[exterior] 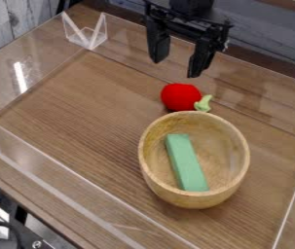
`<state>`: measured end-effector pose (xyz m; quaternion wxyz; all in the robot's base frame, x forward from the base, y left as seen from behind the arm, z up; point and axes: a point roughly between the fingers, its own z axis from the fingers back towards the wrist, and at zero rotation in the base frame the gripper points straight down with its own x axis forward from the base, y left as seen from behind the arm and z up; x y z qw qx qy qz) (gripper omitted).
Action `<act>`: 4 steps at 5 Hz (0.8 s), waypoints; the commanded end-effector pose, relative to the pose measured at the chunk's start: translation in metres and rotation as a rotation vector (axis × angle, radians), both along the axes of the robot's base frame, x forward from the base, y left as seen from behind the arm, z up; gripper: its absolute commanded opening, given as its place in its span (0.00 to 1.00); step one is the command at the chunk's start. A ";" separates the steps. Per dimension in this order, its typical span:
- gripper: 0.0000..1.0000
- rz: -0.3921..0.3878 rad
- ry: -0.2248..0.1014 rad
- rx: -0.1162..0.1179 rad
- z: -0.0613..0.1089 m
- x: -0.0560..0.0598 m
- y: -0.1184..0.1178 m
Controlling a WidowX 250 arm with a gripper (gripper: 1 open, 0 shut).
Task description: Remove the green block from the brown bowl and put it on the table
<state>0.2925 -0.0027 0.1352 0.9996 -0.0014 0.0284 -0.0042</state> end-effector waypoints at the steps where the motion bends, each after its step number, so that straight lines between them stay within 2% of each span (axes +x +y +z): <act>1: 1.00 0.002 0.005 0.004 -0.003 0.009 0.003; 4: 1.00 -0.022 -0.013 0.006 0.001 0.017 0.004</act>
